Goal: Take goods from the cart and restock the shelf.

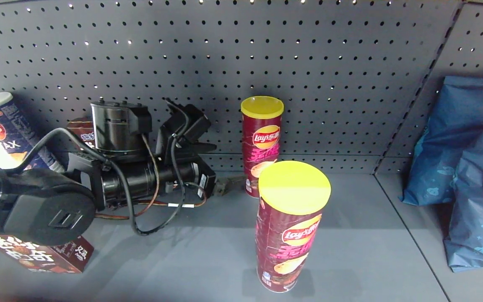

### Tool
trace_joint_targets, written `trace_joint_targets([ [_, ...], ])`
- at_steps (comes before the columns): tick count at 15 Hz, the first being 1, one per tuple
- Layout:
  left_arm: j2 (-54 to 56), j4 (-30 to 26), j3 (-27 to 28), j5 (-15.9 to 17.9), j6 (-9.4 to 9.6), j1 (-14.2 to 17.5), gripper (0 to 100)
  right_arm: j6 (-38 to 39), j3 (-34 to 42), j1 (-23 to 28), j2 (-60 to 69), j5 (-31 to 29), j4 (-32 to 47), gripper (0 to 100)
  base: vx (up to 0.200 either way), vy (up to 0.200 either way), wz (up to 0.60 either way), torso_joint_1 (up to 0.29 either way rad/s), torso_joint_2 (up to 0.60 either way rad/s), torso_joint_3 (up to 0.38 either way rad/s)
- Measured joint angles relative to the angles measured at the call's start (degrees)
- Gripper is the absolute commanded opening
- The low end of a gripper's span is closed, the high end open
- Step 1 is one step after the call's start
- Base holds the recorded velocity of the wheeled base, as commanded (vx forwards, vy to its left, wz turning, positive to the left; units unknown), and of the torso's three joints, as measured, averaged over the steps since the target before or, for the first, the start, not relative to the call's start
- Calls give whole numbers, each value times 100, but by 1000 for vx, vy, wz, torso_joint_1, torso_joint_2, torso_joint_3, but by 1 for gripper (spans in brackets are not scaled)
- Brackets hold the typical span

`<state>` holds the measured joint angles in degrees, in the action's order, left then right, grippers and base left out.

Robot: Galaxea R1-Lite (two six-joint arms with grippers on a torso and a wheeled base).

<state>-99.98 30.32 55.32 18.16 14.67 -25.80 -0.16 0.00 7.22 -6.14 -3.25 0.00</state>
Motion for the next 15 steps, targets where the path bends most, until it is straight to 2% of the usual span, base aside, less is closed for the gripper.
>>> trace_joint_targets([
  [1, 74, 2, -61, -183, -5, -5, 100, 0, 0, 0, 0, 0, 0, 100, 0, 0, 0, 0, 0, 0],
  [5, 194, 6, -119, -468, 6, -22, 100, 0, 0, -2, 0, 2, 0, 100, 0, 0, 0, 0, 0, 0],
  [7, 202, 79, -118, -798, 101, -38, 100, 0, 0, -2, 0, 2, 0, 100, 0, 0, 0, 0, 0, 0],
  [10, 124, 134, -37, -1034, 139, -24, 100, 0, 0, 0, 0, 2, 0, 100, 0, 0, 0, 0, 0, 0],
  [15, -121, 132, 157, -1133, 143, -5, 100, 0, 0, 0, 0, 2, 0, 100, 0, 0, 0, 0, 0, 0],
])
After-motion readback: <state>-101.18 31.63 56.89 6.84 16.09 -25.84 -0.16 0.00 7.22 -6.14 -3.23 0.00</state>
